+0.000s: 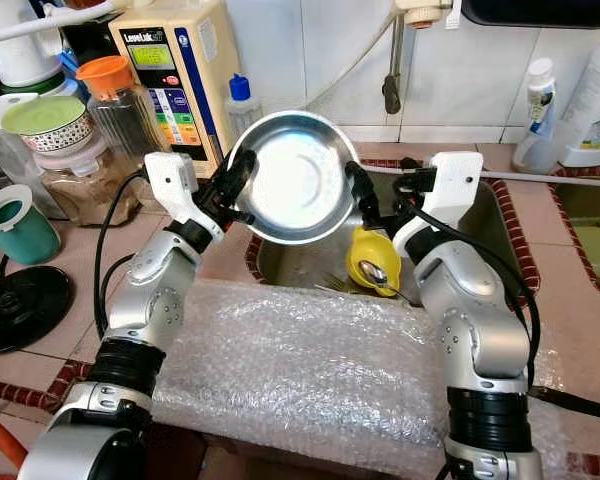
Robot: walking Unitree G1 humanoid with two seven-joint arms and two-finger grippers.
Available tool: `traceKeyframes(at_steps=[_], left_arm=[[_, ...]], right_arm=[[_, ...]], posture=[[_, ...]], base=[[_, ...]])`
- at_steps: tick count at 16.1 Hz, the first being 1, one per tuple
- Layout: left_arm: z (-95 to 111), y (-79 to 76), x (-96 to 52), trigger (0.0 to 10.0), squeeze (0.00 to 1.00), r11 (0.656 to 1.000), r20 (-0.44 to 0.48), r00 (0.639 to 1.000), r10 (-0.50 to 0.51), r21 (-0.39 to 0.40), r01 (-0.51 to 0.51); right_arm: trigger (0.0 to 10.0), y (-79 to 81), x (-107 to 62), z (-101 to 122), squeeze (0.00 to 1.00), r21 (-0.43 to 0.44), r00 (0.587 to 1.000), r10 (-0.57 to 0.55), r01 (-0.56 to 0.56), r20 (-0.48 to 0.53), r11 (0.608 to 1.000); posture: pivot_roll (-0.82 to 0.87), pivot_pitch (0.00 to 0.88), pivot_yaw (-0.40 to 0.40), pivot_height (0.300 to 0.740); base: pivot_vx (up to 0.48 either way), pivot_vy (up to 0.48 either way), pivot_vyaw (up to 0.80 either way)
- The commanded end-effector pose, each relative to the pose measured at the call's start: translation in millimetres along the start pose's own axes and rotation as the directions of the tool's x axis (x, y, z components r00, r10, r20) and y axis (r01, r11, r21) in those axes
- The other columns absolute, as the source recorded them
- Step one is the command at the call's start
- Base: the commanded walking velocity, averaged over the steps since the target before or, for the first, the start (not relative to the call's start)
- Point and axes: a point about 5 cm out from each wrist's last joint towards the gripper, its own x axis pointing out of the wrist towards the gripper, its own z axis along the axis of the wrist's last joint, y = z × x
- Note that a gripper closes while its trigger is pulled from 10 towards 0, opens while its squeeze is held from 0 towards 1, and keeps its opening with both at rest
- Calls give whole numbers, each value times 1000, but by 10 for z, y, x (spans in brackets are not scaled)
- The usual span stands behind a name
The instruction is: Kitchen organization
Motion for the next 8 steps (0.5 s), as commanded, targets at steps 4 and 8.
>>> traceKeyframes(at_steps=[4, 8], left_arm=[[33, -72, 14, 0, 0, 999, 10, 999, -43, -12, 44], [87, -127, 25, 0, 0, 996, 35, 996, -78, -34, 79]], right_arm=[[10000, 95, 41, -56, 1000, 28, 997, 80, -79, -22, 996], [1882, -1, 56, -193, 0, 63, 995, -2, 8, -96, 998]], posture=[[-46, 0, 117, 740], [-41, 0, 116, 740]], base=[[0, 0, 0], [0, 0, 0]])
